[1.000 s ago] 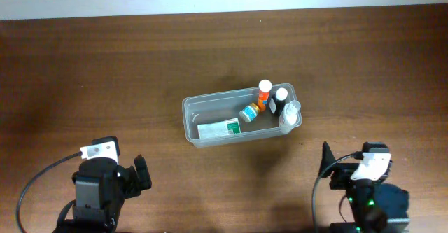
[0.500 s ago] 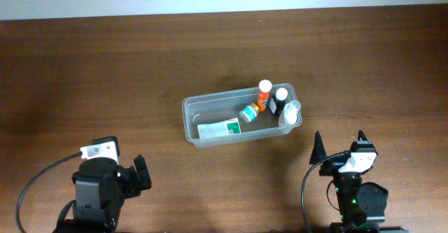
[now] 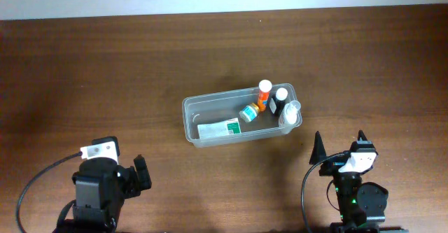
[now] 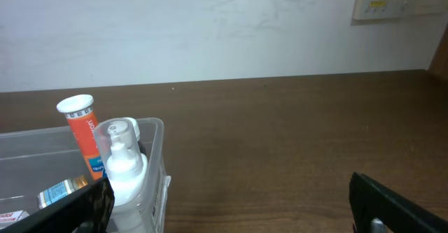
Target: Pack container
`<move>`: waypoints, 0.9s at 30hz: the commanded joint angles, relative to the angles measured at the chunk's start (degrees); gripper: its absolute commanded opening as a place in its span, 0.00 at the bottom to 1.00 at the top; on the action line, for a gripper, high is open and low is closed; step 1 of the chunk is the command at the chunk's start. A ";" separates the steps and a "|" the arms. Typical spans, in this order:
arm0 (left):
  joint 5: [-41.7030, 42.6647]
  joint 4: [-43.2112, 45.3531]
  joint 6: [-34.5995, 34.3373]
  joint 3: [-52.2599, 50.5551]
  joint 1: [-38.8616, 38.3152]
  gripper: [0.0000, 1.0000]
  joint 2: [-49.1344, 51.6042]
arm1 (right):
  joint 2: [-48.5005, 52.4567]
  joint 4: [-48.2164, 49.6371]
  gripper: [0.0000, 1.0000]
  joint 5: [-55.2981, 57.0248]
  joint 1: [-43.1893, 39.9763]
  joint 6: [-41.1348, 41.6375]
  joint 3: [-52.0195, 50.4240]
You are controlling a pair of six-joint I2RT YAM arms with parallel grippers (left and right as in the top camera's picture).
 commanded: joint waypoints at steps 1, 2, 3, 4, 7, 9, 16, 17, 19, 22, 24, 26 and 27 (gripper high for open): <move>-0.61 -0.02 0.90 -0.20 -0.11 0.99 -0.13 | -0.48 -0.17 0.98 -0.11 -0.17 0.42 -0.39; -0.61 -0.02 0.90 -0.20 -0.11 0.99 -0.13 | -0.48 -0.17 0.98 -0.11 -0.17 0.42 -0.39; -0.61 -0.02 0.90 -0.17 -0.11 0.99 -0.13 | -0.48 -0.17 0.98 -0.11 -0.17 0.42 -0.39; -0.61 -0.02 0.90 -0.20 -0.11 0.99 -0.13 | -0.48 -0.17 0.98 -0.11 -0.17 0.42 -0.39; -0.61 -0.02 0.87 -0.20 -0.11 0.99 -0.13 | -0.48 -0.17 0.98 -0.11 -0.17 0.42 -0.39; -0.61 -0.02 0.90 -0.28 -0.11 0.99 -0.35 | -0.48 -0.15 0.98 -0.11 -0.17 0.42 -0.39; -3.30 2.89 1.16 -5.97 -0.11 0.99 -8.55 | -0.48 -0.17 0.98 -0.11 -0.17 0.42 -0.39; -3.43 4.55 1.25 -8.17 -0.11 0.99 -10.47 | -0.48 -0.17 0.98 -0.11 -0.17 0.42 -0.39; -2.89 9.94 3.13 -13.60 -0.11 0.99 -14.75 | -0.48 -0.17 0.98 -0.11 -0.17 0.42 -0.39; -0.76 22.60 8.00 -22.38 0.26 0.99 -20.74 | -0.48 -0.17 0.98 -0.11 -0.17 0.42 -0.39; 2.38 31.34 12.50 -27.41 1.20 0.99 -23.96 | -0.48 -0.17 0.98 -0.11 -0.17 0.42 -0.39; 5.55 39.47 16.41 -32.11 2.29 0.99 -26.56 | -0.48 -0.17 0.99 -0.11 -0.17 0.42 -0.39; 6.95 43.45 18.05 -34.49 2.80 0.99 -27.74 | -0.48 -0.17 0.98 -0.11 -0.17 0.42 -0.39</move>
